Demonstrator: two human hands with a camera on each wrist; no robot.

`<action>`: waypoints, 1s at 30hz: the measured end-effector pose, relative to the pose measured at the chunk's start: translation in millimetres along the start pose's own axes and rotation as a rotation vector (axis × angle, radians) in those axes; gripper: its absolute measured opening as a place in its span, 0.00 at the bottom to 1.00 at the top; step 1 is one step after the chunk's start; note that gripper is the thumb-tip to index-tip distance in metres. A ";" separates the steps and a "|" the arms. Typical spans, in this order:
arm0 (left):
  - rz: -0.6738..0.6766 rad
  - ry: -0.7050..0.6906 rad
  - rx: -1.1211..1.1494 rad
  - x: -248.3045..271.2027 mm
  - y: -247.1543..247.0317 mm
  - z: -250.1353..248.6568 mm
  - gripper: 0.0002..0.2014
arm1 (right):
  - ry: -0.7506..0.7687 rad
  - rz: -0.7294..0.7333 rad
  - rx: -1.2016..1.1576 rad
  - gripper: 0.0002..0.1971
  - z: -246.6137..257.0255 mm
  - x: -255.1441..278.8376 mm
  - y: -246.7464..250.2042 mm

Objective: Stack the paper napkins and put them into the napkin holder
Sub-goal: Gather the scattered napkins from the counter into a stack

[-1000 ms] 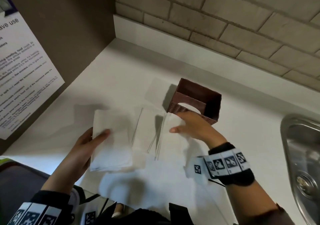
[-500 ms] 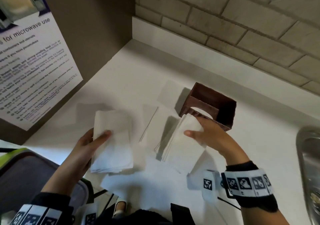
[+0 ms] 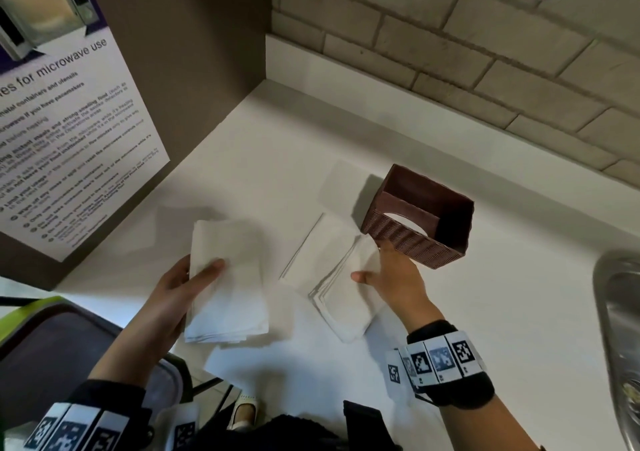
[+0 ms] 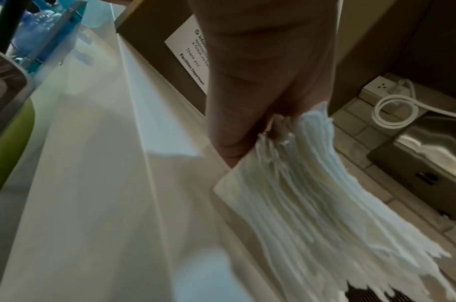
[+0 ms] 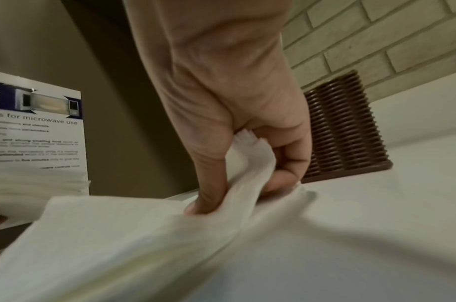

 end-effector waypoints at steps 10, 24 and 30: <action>-0.031 0.018 0.043 -4.5 5.8 2.3 0.31 | 0.045 0.084 -0.057 0.39 20.6 30.4 28.5; -0.011 0.000 0.016 3.0 12.1 -1.9 0.37 | 0.115 0.097 -0.082 0.27 64.1 -39.6 11.9; -0.043 -0.016 0.018 0.3 24.3 2.2 0.48 | 0.101 0.058 -0.059 0.38 58.4 -38.5 -5.8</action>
Point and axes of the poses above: each hand's wrist, its own x-axis away from the middle knuckle, its own y-axis out of the back of the hand, z = x × y, the point moved 3 cm from there along -x, towards the middle knuckle, and after that the axes turned 13 degrees about y, right-handed, at the moved point
